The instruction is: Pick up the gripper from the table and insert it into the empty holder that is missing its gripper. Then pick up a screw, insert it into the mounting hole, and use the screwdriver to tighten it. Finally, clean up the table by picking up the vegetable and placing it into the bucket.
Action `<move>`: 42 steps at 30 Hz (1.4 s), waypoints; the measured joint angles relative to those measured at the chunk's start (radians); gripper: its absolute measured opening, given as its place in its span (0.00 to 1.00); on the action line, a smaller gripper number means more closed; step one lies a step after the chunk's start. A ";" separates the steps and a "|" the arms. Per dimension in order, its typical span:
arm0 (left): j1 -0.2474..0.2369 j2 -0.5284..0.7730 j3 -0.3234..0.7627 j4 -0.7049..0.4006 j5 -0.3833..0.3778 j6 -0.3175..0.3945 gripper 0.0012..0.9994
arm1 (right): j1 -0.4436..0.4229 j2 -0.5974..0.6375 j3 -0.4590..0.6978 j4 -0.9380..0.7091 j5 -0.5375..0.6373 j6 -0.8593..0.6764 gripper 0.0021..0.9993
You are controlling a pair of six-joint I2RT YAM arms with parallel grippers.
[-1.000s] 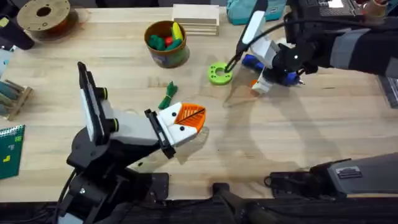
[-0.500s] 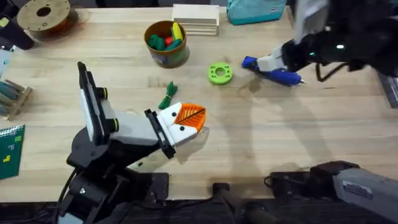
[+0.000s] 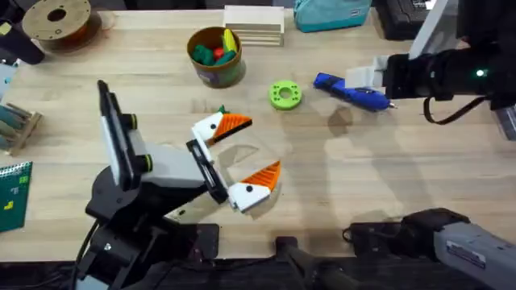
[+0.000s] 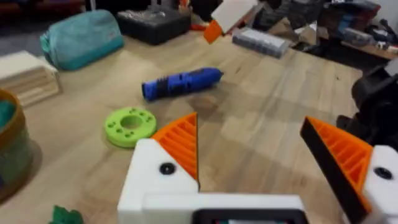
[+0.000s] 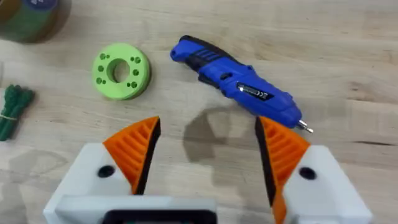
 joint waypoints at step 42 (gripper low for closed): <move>0.023 1.541 0.886 -0.687 -0.700 -0.127 0.96 | 0.000 -0.231 0.000 -0.054 -0.101 0.014 0.89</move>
